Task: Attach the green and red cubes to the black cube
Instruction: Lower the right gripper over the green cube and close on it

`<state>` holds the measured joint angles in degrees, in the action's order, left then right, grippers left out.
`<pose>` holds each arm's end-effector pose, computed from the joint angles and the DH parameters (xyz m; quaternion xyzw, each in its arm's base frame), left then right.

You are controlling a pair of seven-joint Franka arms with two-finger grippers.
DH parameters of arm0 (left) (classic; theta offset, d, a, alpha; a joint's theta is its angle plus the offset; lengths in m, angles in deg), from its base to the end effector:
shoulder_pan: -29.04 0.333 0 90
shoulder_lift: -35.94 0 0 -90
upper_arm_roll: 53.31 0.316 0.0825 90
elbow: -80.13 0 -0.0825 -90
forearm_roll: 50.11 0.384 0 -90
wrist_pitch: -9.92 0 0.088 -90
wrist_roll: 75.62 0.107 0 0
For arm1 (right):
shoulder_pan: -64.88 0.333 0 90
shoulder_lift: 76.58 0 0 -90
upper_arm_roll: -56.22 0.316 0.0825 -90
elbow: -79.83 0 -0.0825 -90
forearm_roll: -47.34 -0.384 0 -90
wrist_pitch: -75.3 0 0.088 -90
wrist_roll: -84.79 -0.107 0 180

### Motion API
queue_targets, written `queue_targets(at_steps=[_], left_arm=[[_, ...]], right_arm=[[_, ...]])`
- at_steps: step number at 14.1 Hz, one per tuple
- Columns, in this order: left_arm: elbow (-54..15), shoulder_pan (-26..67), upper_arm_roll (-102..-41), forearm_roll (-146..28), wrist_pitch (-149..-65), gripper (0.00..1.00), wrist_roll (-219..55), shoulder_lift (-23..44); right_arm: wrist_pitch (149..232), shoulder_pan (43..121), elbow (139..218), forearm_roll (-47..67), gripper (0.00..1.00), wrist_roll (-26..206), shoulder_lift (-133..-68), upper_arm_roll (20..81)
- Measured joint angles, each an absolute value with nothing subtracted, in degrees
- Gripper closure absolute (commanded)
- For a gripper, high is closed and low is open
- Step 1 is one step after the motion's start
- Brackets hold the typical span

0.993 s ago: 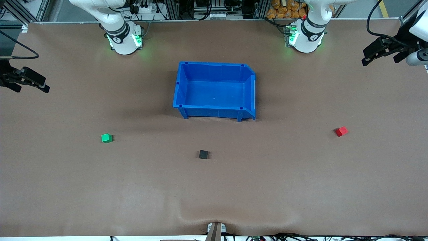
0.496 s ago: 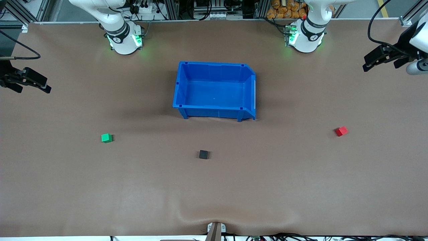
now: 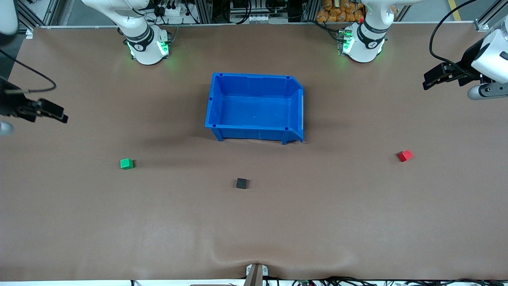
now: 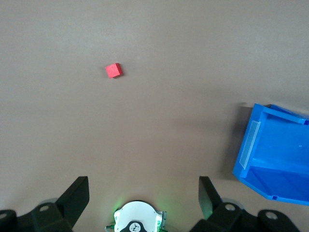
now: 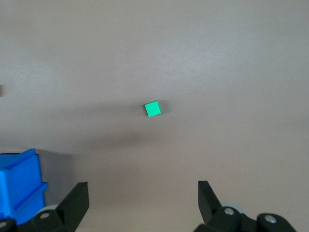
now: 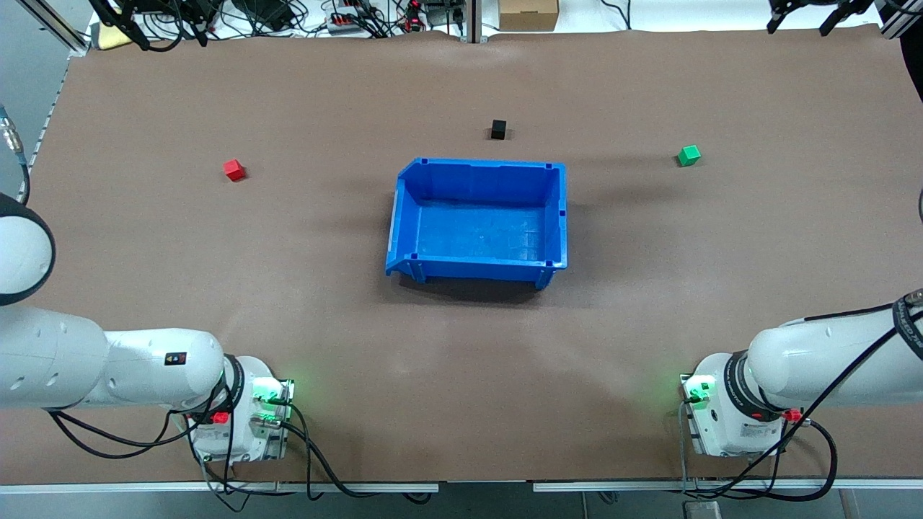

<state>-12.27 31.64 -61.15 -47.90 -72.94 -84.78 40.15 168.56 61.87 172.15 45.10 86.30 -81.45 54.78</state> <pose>0.5162 -0.0456 0.6338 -0.9980 -0.0361 0.0434 0.0299 0.5794 -0.0406 0.5619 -0.9989 0.0274 0.0333 0.0202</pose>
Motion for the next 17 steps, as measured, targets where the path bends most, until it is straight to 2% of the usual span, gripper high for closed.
queue_targets(at_steps=[4, 8, 13, 17], left_arm=[[-13.2, 31.7, -61.1, -47.8, -73.0, 0.0, -85.8, 40.1], [-15.1, 32.1, -61.1, -47.8, -73.3, 0.0, -86.1, 40.1], [-19.8, 34.0, -61.0, -47.7, -76.2, 0.0, -86.2, 40.1], [-24.1, 36.5, -61.1, -47.7, -79.8, 0.0, -86.2, 40.3]], right_arm=[[177.8, 61.4, 173.5, 45.1, 0.0, 88.1, -91.3, 54.8], [188.5, 61.4, 178.4, 45.1, 0.0, 94.7, -98.8, 55.0], [193.4, 62.1, 180.9, 45.1, 0.0, 101.5, -104.5, 55.8], [205.6, 62.6, 189.3, 45.1, 0.0, 103.9, -106.6, 56.0]])
